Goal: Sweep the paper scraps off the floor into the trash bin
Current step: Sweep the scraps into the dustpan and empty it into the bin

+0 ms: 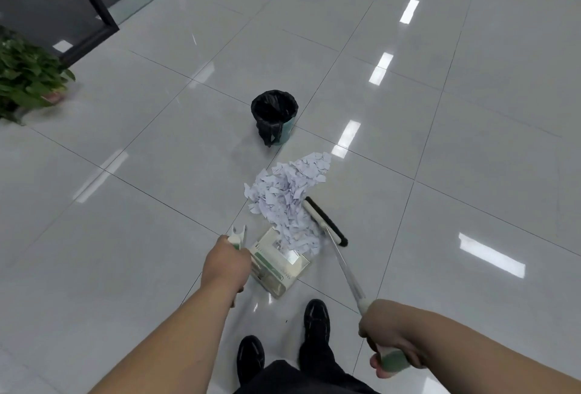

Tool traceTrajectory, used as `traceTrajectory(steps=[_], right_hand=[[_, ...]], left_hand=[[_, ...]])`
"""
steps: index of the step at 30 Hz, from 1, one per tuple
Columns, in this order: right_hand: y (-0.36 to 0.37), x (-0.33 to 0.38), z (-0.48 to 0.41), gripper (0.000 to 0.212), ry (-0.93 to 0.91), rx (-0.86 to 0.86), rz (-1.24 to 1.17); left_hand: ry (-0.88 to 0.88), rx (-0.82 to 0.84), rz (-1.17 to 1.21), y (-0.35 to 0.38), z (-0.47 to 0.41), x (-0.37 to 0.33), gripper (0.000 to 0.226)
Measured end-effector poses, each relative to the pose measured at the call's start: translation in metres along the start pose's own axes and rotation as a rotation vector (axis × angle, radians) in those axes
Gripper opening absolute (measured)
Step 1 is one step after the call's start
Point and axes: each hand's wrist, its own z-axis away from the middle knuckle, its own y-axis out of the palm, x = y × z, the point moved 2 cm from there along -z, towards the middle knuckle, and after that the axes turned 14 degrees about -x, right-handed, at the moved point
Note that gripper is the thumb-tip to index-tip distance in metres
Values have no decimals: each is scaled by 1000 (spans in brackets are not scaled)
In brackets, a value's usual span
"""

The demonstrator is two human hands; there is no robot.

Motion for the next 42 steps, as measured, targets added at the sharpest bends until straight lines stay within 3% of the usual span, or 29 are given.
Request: traceTrajectory(steps=[4,6,9,19,21,28,32,36,38,42], right_hand=[[20,3,28,20,-60,23,41],[25,5,44,11,-88,79,44],[23,0,53,7,-6,103,-147],[19,-6,74,10,58,-68,-296],[27,5,68,5,25,-107,-244],[74,42,37,16,-144,-142,-49],[113,46,46,22,-140,-45,169],[135,50,52,18,-85,59,-147],[133,52,63,8,91,167,-299],[105,56,87,11,117,155,-441]], left_hand=[[36,18,23,-1,0,6,12],[52,31,17,-2,2,11,13],[69,42,10,-9,2,20,12],[40,53,28,-40,3,62,19],[44,45,29,-44,0,67,20],[11,20,62,-44,-5,88,19],[14,26,50,-44,-8,89,21],[2,44,55,-47,-6,89,22],[0,50,69,-50,-5,90,22],[-9,73,105,-57,-3,94,19]])
